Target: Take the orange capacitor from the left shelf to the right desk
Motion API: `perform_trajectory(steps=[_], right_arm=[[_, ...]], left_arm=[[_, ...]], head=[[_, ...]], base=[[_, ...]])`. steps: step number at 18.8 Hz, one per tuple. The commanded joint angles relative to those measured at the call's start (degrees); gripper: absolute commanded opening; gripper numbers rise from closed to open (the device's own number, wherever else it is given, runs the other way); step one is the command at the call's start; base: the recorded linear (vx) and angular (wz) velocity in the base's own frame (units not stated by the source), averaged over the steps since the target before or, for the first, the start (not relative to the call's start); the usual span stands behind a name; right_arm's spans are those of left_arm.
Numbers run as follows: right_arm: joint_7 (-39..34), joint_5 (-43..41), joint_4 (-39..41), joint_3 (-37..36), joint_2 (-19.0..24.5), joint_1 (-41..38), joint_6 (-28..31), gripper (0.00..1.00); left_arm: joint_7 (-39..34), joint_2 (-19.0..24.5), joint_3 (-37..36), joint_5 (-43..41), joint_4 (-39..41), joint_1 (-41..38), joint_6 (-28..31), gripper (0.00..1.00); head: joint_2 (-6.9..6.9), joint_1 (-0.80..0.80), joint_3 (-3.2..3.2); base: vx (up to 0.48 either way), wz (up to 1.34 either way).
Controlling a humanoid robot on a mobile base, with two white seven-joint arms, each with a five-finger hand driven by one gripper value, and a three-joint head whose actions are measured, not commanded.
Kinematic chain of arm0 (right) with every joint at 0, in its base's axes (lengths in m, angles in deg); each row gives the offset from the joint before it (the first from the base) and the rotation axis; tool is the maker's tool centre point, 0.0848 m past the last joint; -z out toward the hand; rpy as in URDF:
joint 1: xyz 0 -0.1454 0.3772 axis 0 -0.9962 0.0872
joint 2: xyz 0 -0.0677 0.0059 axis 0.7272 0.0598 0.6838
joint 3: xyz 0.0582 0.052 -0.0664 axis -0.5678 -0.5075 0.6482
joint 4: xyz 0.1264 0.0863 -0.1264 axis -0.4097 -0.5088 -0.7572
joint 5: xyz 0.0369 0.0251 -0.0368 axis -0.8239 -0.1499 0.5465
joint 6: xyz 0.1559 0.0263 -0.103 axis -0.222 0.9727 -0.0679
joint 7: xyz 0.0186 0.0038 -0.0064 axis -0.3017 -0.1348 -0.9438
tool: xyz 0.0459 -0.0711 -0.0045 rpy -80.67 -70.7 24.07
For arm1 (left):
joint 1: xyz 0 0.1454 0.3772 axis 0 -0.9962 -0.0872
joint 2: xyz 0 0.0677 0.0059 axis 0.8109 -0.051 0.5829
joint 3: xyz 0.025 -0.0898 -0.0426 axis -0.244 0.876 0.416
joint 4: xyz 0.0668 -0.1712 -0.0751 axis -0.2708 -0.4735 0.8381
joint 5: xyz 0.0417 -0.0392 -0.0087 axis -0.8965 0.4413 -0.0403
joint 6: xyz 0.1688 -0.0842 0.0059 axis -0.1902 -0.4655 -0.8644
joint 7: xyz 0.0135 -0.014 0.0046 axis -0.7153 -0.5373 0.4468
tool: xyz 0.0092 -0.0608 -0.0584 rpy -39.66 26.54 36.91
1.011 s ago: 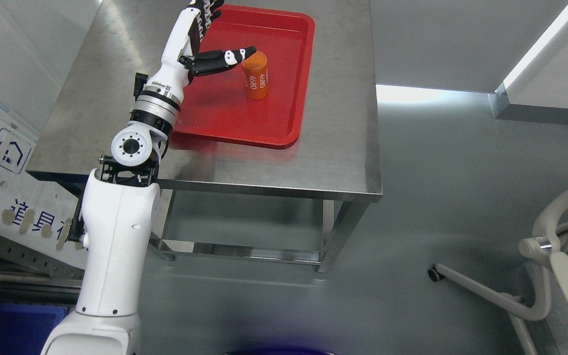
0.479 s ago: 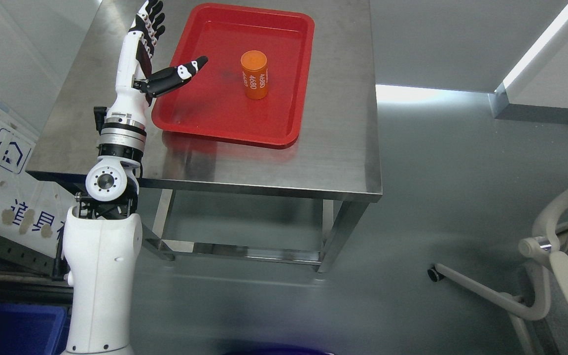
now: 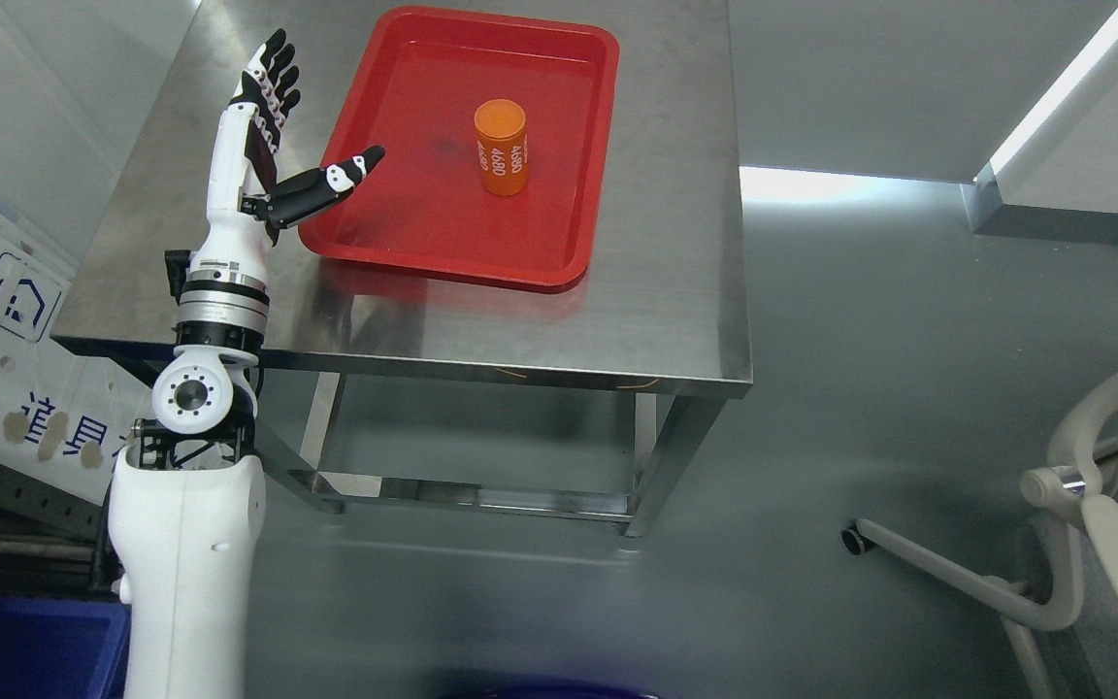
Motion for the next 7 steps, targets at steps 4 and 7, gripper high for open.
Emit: perform_trajectory(steps=[4,7], right_arm=[[0.0,0.0,1.9,-0.6,-1.0,-0.8,0.0,1.00],[0.0,0.0,1.9,-0.6,-1.0,-0.8,0.0,1.00]], left_arm=[[0.0,2.3,1.6,0.0,1.5,-2.1,1.9,1.00],[0.0,2.2,1.6,0.0,1.5,-2.0,2.5,1.00]], head=[[0.00,0.00,0.00],[0.00,0.00,0.00]], base=[[0.000,0.00],[0.000,0.00]])
